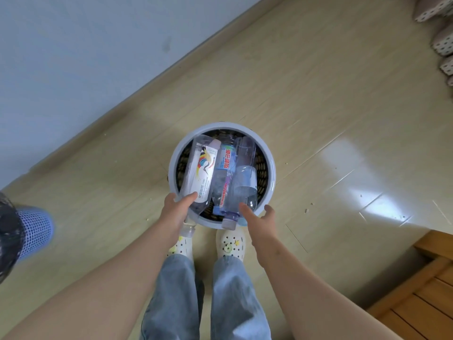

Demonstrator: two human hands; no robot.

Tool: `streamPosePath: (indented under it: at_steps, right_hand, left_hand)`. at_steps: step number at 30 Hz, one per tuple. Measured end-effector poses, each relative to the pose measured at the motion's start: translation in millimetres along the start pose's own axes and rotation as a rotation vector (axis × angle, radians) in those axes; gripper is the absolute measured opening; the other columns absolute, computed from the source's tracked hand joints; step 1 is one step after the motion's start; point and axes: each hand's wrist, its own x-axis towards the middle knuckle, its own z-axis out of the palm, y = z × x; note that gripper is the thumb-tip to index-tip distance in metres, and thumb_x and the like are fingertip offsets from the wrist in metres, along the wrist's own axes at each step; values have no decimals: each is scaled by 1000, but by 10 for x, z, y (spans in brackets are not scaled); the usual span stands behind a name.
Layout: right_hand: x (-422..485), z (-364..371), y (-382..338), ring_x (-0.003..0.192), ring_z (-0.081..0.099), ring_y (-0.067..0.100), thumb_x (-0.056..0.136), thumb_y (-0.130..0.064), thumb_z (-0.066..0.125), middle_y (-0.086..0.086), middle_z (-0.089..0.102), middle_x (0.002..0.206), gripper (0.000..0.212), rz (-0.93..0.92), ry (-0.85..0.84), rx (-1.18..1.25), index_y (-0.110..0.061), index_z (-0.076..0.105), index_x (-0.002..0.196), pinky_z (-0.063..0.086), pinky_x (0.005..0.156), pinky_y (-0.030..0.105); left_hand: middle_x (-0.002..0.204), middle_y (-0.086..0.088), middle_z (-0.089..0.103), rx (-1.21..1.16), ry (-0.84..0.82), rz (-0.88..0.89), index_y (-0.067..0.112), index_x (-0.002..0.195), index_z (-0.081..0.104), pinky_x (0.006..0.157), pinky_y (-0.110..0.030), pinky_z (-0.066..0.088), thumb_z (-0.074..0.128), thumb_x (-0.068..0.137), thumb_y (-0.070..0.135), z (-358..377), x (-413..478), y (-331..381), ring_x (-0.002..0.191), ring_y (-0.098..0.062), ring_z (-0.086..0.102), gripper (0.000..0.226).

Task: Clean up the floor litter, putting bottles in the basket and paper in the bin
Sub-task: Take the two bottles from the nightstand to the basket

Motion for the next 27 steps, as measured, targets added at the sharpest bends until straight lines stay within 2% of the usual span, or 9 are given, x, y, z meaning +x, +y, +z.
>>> streamPosePath:
  at_steps: [5,7,9,11,15,18,21,24,27]
  right_hand:
    - [11,47,-63,122,48,17,87,-33,65,-5,40,142,75,-136,-105,-24,-26,21,148,37,105,38]
    - [43,136,-46,109,54,14,90,-33,60,-6,41,140,69,-126,-141,-46,-27,23,148,39,102,36]
    - [98,214,-19,119,48,19,93,-36,54,-3,37,146,63,-112,-125,-59,-28,24,148,38,105,41]
    - [160,253,16,126,43,22,93,-40,50,-2,37,147,57,-85,-87,-83,-27,30,145,38,106,45]
    - [272,166,37,103,47,23,91,-41,50,3,38,135,46,-78,78,-99,-23,43,133,41,91,37]
    - [400,75,6,119,44,27,89,-40,52,4,27,144,61,-84,203,-84,-24,29,143,38,101,45]
    - [546,48,-49,134,35,28,86,-41,55,2,25,152,75,-67,210,-34,-26,15,149,33,108,49]
    - [657,116,-82,129,41,26,87,-38,58,1,37,145,71,-41,154,89,-23,22,146,35,105,43]
    - [679,236,-68,138,31,25,90,-39,56,-2,19,155,76,-24,163,102,-23,14,151,28,111,43]
  left_hand:
    - [129,-2,48,109,-92,114,20,142,26,90,-29,37,60,90,14,102,-41,-26,105,-17,47,62]
    - [128,1,49,104,-98,104,25,142,25,86,-29,37,57,92,13,174,-32,-77,101,-16,47,60]
    - [122,5,46,81,-86,70,32,143,20,84,-32,37,54,94,17,227,-10,-119,100,-17,45,61]
    - [126,5,44,97,-39,60,36,145,16,86,-34,36,52,94,27,240,40,-168,105,-22,46,62]
    - [149,-8,28,110,204,129,30,147,24,102,-41,35,51,92,43,189,172,-197,131,-31,39,63]
    - [153,-6,23,-39,281,86,28,148,20,105,-43,32,51,92,45,181,281,-134,134,-30,35,66]
    - [152,-4,27,-176,243,-63,31,148,17,108,-48,31,48,89,53,178,434,-28,134,-30,35,71]
    - [132,-1,53,-274,171,-196,29,138,35,95,-47,42,47,85,59,155,545,71,114,-26,53,63]
    - [90,-3,62,-381,80,-239,17,99,57,74,-35,46,47,94,39,84,600,90,75,-19,57,25]
